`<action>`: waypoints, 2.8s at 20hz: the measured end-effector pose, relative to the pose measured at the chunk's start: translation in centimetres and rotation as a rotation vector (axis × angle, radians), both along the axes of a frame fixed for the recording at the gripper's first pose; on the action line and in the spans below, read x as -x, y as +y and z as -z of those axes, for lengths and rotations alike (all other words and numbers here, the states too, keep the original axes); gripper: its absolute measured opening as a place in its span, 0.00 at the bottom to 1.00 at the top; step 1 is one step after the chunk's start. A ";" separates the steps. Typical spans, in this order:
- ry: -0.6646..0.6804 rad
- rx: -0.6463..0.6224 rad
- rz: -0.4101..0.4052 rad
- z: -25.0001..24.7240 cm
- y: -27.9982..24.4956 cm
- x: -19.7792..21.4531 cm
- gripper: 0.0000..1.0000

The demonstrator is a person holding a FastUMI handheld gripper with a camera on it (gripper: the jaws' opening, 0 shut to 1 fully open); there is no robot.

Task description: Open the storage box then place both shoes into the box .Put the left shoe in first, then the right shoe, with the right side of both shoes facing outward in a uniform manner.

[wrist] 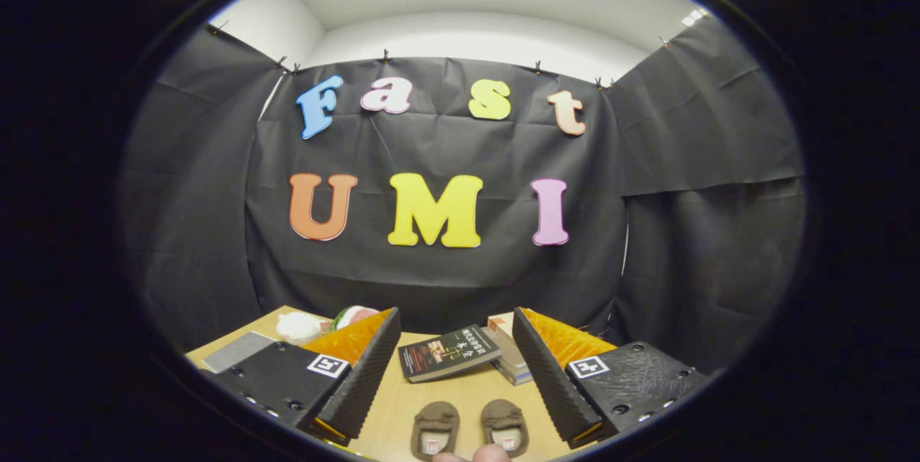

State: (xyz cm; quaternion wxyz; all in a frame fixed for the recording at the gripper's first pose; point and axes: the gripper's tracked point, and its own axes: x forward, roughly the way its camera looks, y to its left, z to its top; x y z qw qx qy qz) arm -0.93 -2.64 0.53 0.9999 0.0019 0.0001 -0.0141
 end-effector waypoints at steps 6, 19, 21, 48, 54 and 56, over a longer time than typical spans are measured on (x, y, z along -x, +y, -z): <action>0.020 -0.022 -0.047 0.4 1.1 0.3 0.95; 0.208 -0.134 -0.309 8.7 9.4 -0.1 0.95; 0.248 -0.161 -0.351 10.6 11.1 -0.5 0.95; 0.742 -0.770 -0.665 28.3 26.5 -3.1 0.94; 0.768 -0.771 -0.707 27.2 25.6 -2.9 0.35; 0.712 -0.778 -0.686 25.8 25.0 -3.7 0.16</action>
